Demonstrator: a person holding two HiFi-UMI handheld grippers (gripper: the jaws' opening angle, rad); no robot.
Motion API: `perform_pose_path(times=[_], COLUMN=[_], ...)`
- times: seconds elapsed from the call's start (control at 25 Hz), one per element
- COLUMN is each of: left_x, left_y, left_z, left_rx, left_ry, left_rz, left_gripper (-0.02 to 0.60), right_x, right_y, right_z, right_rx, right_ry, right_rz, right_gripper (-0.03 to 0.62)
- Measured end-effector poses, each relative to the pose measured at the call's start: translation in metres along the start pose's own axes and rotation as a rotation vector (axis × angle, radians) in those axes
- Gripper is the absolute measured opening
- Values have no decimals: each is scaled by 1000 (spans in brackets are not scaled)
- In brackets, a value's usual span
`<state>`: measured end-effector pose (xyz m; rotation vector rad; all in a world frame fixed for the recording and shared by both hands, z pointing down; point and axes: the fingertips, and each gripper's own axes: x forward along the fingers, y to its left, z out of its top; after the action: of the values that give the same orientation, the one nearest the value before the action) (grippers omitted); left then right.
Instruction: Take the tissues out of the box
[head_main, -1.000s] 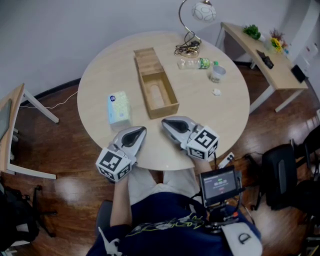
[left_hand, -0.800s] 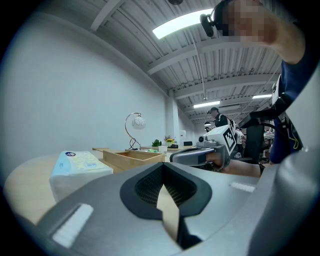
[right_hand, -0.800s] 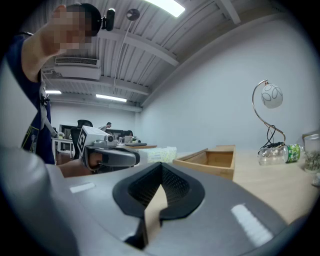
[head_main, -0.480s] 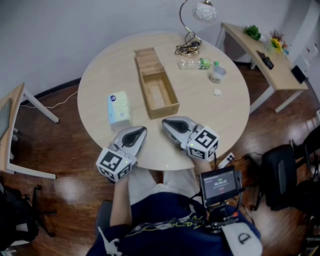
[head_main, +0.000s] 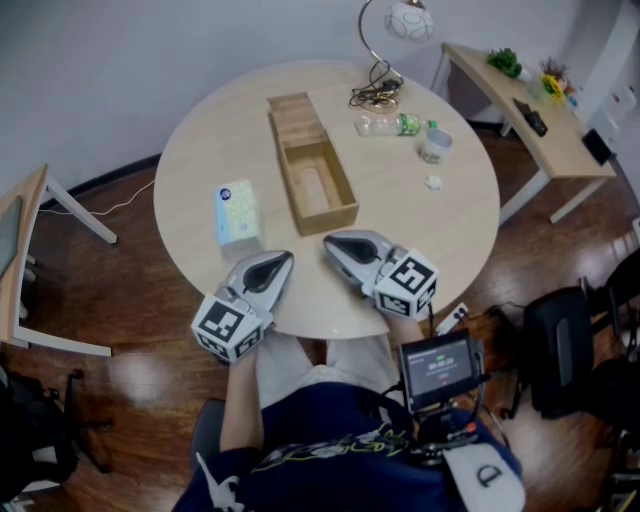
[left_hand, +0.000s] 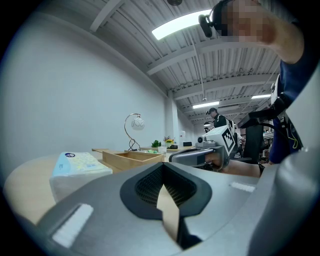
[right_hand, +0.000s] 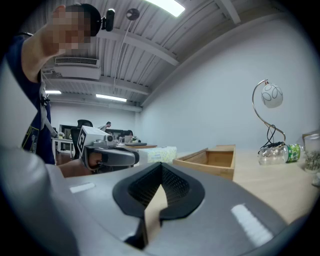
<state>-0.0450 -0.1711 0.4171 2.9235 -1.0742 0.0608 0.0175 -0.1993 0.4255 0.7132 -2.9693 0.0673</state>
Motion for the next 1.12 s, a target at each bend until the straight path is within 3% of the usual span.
perform_pose_path(times=[1.12], left_x=[0], left_y=[-3], left_z=[1], left_rx=[5], left_ry=[-5], left_rz=[-18], left_gripper=[5], right_x=[2], right_y=[3], right_z=[-1], right_rx=[2], right_ry=[9], right_rz=[18], right_gripper=[2])
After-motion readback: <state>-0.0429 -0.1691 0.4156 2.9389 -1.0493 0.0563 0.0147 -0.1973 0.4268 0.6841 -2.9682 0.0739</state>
